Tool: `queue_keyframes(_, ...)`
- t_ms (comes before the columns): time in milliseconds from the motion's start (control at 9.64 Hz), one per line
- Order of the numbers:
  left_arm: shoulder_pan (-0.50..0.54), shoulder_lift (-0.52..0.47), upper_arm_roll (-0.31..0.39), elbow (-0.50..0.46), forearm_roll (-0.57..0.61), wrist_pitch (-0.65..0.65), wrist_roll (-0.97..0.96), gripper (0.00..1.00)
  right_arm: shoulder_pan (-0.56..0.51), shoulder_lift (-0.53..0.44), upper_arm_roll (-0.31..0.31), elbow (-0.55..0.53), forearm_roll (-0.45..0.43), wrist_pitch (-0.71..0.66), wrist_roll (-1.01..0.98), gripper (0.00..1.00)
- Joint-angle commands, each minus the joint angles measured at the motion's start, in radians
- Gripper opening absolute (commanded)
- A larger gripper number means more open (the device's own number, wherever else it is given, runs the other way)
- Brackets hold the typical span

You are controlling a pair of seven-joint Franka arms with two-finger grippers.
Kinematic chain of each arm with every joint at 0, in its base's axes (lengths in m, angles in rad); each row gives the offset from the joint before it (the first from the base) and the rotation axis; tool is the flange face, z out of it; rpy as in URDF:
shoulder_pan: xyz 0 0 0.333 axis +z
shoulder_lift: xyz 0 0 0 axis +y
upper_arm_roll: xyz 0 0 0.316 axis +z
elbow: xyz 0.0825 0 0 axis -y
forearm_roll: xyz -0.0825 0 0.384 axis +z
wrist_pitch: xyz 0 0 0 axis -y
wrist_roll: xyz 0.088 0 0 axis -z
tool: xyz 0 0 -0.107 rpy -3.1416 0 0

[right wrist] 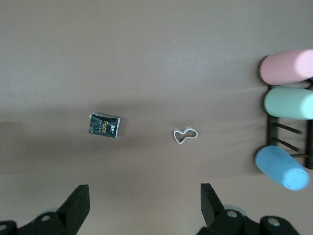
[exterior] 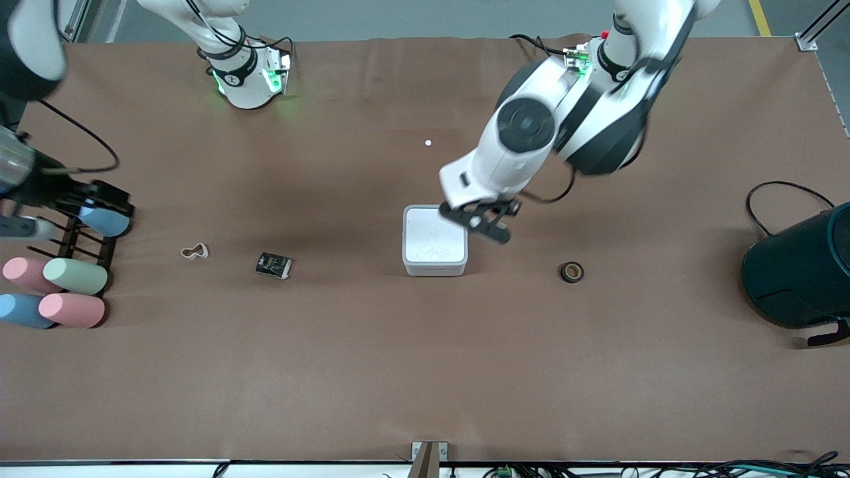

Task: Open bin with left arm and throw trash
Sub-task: 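Reach the bin lid with the left gripper while the right gripper descends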

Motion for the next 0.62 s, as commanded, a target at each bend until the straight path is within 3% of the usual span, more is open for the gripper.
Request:
queue_keyframes(0, -0.035, 0.089, 0.009, 0.044, 0.022, 0.119, -0.07, 0.0, 0.035, -0.039, 0.002, -0.202, 0.027, 0.192, 0.009, 0.99)
queue_keyframes(207, -0.069, 0.152, 0.007, 0.044, 0.04, 0.259, -0.141, 0.0, 0.102, -0.019, 0.0, -0.371, 0.027, 0.458, 0.117, 0.99)
queue_keyframes(519, -0.106, 0.177, 0.006, 0.04, 0.046, 0.294, -0.21, 0.0, 0.248, 0.176, -0.001, -0.402, 0.025, 0.691, 0.373, 0.98)
